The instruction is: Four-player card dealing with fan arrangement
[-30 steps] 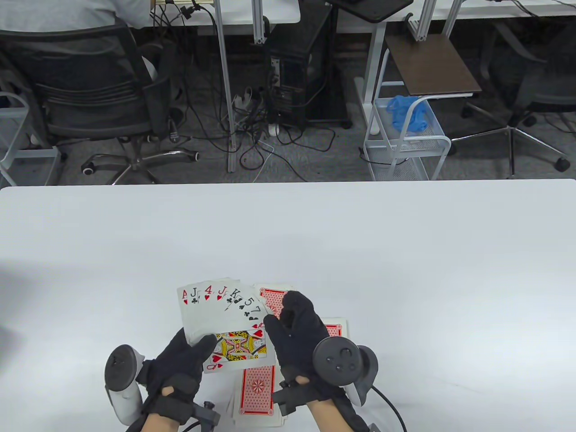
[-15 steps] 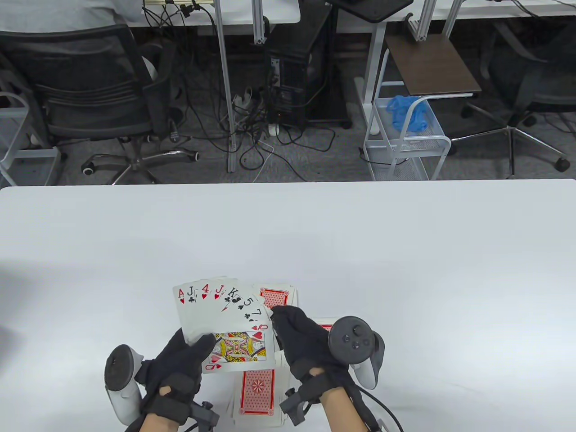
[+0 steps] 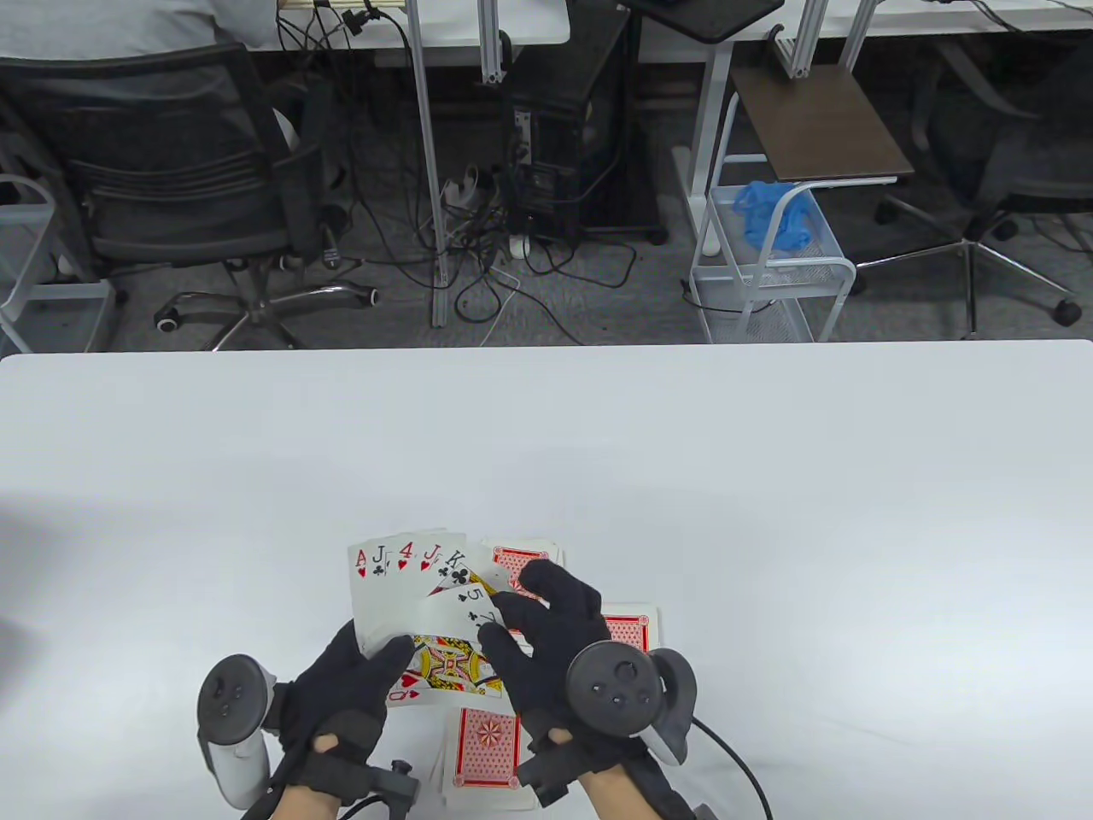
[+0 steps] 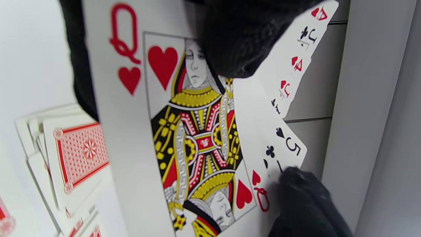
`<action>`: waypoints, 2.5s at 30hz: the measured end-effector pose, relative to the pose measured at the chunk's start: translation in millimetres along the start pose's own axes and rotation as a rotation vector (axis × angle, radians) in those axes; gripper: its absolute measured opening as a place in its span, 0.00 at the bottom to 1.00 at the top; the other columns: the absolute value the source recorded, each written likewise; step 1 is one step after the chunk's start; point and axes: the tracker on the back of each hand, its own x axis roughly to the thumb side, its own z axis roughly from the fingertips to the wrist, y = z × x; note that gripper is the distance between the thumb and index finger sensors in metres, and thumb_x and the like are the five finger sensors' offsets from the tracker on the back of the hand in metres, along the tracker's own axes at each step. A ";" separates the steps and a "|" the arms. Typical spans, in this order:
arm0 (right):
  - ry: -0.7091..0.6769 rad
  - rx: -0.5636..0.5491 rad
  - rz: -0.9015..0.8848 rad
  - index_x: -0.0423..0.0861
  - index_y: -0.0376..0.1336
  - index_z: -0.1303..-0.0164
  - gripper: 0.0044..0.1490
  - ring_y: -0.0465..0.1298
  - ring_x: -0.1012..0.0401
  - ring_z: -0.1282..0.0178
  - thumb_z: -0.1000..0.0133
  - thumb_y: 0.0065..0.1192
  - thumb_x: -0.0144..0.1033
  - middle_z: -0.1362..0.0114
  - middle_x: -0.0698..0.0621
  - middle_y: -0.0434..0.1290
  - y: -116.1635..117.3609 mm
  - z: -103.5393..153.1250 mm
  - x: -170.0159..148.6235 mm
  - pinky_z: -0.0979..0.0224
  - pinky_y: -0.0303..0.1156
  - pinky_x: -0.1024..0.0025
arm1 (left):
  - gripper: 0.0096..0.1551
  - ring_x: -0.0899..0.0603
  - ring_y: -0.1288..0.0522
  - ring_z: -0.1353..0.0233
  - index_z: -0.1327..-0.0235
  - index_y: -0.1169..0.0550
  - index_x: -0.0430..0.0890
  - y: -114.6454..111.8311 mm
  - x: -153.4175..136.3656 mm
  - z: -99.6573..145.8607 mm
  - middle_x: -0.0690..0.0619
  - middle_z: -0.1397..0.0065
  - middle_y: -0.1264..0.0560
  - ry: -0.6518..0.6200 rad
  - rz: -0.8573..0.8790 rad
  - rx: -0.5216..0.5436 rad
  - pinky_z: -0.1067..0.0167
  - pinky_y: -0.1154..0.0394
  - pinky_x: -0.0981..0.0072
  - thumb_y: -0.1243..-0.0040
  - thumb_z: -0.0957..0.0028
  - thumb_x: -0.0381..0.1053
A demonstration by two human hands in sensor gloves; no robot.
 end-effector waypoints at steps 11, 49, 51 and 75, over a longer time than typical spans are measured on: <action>0.016 0.003 -0.127 0.40 0.73 0.37 0.24 0.72 0.35 0.28 0.38 0.66 0.40 0.22 0.32 0.70 -6.0 -2.7 -10.9 0.31 0.65 0.28 | 0.24 0.40 0.06 0.47 0.39 0.17 0.47 -2.2 -1.7 -4.3 0.48 0.42 0.10 -0.024 0.000 -0.090 0.54 0.07 0.55 0.30 0.49 0.49; -0.092 -0.285 -0.155 0.46 0.69 0.31 0.25 0.85 0.47 0.43 0.39 0.66 0.37 0.36 0.45 0.83 -75.1 -14.7 -18.8 0.37 0.75 0.38 | 0.24 0.39 0.05 0.52 0.42 0.16 0.46 -4.0 8.7 -8.6 0.48 0.45 0.09 -0.129 -0.247 -0.240 0.58 0.08 0.54 0.27 0.51 0.50; -0.146 -0.310 -0.153 0.47 0.69 0.31 0.25 0.84 0.47 0.41 0.38 0.66 0.37 0.35 0.45 0.82 -74.1 -15.0 -14.5 0.35 0.74 0.37 | 0.23 0.39 0.06 0.52 0.42 0.16 0.47 -6.1 8.2 -8.7 0.48 0.45 0.09 -0.129 -0.243 -0.257 0.58 0.08 0.54 0.26 0.51 0.50; -0.192 -0.158 -0.268 0.49 0.69 0.32 0.25 0.81 0.46 0.40 0.40 0.66 0.35 0.36 0.45 0.80 -70.1 -19.4 -21.9 0.33 0.71 0.35 | 0.22 0.40 0.06 0.51 0.45 0.15 0.49 8.5 9.7 -4.6 0.50 0.46 0.08 -0.137 -0.170 -0.116 0.57 0.09 0.53 0.23 0.51 0.53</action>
